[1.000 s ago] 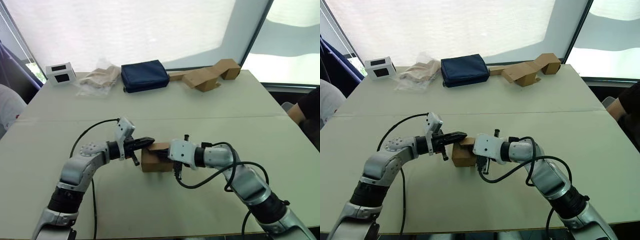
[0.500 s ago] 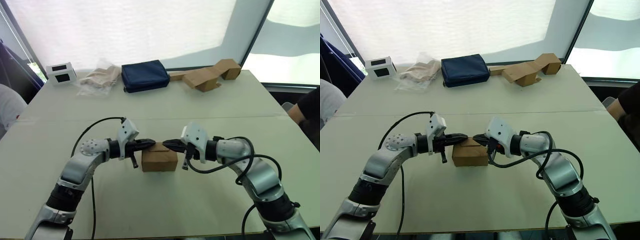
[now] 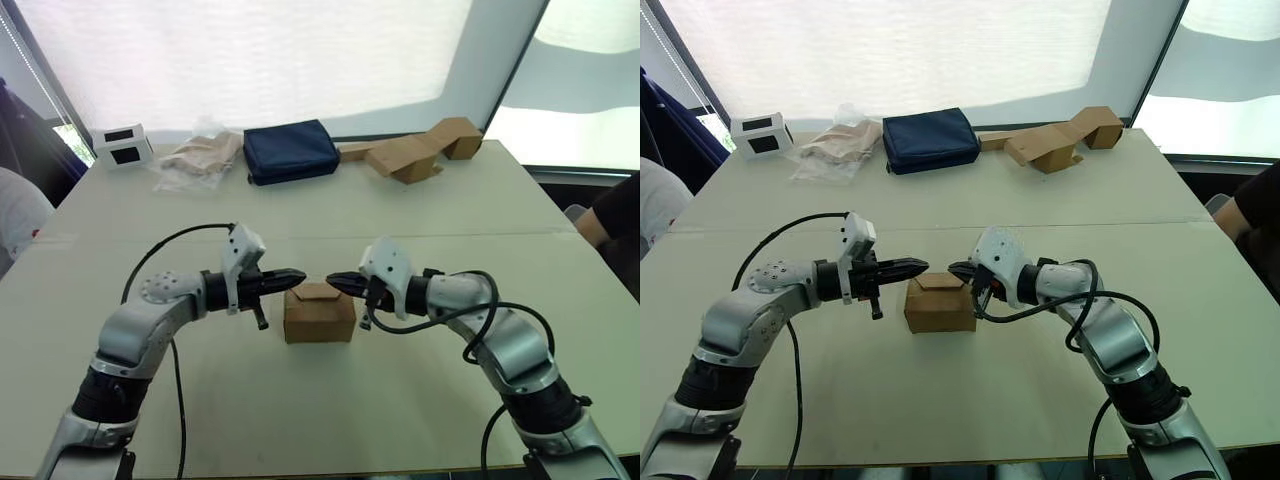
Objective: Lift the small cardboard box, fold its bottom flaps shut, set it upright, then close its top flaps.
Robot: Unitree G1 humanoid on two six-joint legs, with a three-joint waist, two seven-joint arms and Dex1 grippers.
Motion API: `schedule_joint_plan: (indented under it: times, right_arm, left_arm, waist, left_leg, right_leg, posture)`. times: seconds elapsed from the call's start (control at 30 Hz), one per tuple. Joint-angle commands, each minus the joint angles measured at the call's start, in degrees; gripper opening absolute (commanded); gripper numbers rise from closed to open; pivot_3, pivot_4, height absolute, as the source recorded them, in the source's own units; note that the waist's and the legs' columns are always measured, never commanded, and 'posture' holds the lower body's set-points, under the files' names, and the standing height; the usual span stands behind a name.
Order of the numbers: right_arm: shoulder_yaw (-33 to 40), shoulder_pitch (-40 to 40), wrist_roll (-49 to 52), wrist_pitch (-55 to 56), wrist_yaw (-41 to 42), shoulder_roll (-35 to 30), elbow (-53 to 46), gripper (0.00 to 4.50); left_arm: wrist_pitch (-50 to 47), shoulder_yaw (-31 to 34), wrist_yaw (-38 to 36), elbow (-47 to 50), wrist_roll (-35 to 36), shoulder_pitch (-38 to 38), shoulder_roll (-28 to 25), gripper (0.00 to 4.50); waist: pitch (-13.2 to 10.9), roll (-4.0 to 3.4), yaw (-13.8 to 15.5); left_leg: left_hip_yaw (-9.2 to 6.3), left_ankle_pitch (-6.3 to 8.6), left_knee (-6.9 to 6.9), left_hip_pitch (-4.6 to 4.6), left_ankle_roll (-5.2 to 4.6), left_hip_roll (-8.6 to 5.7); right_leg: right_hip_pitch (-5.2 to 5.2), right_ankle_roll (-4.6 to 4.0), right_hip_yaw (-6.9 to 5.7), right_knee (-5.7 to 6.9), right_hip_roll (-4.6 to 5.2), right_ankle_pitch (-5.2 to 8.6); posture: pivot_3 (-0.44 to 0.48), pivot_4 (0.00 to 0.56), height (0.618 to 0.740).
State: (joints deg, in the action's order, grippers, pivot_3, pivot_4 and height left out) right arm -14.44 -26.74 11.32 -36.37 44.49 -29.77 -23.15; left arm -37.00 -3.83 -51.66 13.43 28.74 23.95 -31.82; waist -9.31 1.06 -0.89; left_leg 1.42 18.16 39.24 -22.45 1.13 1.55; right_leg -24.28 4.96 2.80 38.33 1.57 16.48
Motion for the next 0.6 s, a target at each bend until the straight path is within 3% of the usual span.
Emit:
schedule_joint_plan:
  times: [0.03, 0.6]
  right_arm:
    - [-1.81, 0.07, -1.28, 1.67, 0.19, -0.48, -0.73, 0.0]
    - [-2.67, 1.55, -1.21, -0.16, -0.41, 0.12, 0.73, 0.0]
  left_arm:
    - [2.01, -1.79, 0.56, 1.92, -1.86, -0.94, 0.06, 0.01]
    - [2.51, -2.75, 1.0, 2.05, -2.87, -3.69, 0.07, 0.01]
  waist:
    - [0.0, 0.0, -0.02]
    - [0.0, 0.0, -0.01]
  left_leg:
    - [0.0, 0.0, 0.0, 0.0, 0.0, 0.0]
    - [0.0, 0.0, 0.0, 0.0, 0.0, 0.01]
  right_leg:
    - [0.0, 0.0, 0.0, 0.0, 0.0, 0.0]
    - [0.0, 0.0, 0.0, 0.0, -0.01, 0.0]
  posture:
    - [0.0, 0.15, 0.74]
    - [0.0, 0.15, 0.74]
